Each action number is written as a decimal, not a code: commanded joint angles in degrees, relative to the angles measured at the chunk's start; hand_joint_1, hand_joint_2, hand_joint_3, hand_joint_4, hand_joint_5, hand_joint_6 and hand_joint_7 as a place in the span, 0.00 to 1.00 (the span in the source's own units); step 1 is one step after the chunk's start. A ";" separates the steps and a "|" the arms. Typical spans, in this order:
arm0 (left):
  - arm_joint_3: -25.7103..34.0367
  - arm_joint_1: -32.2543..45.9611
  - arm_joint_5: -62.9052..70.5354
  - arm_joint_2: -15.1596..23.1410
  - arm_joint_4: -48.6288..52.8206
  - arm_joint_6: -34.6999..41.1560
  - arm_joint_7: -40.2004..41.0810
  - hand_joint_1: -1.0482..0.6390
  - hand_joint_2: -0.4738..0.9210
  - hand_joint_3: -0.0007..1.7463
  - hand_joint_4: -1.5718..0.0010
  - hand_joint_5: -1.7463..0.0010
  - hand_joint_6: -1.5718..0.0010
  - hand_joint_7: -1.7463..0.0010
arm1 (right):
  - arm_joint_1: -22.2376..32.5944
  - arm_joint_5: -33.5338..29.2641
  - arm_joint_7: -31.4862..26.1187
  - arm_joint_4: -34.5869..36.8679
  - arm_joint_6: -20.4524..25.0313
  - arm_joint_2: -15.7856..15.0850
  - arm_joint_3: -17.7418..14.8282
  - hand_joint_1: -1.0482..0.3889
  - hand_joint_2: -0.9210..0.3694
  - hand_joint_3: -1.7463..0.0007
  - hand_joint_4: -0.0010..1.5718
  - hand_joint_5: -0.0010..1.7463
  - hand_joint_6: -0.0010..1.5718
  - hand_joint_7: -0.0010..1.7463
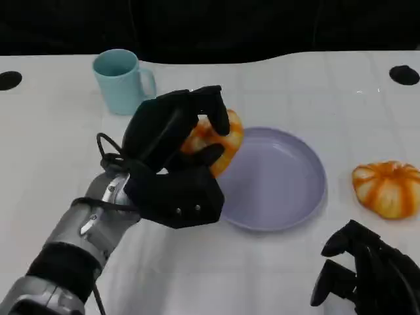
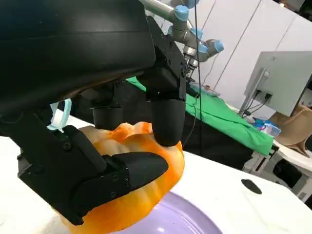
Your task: Grasp the bread from the table and place it into the plate.
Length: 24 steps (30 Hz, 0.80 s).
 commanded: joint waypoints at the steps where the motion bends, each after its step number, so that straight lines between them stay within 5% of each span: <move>1: -1.48 -4.42 0.18 -1.67 2.86 -0.17 -1.10 0.54 0.61 0.79 0.40 0.00 0.55 0.00 | 0.19 0.60 -0.38 -0.97 0.27 -0.22 -0.16 0.37 0.00 0.75 0.38 1.00 0.25 0.95; 24: -8.90 -16.30 3.95 -9.45 21.05 2.70 -0.88 0.53 0.71 0.61 0.45 0.00 0.60 0.00 | 1.92 0.15 -0.18 -2.14 -1.07 -0.20 0.84 0.37 0.00 0.74 0.39 1.00 0.24 0.96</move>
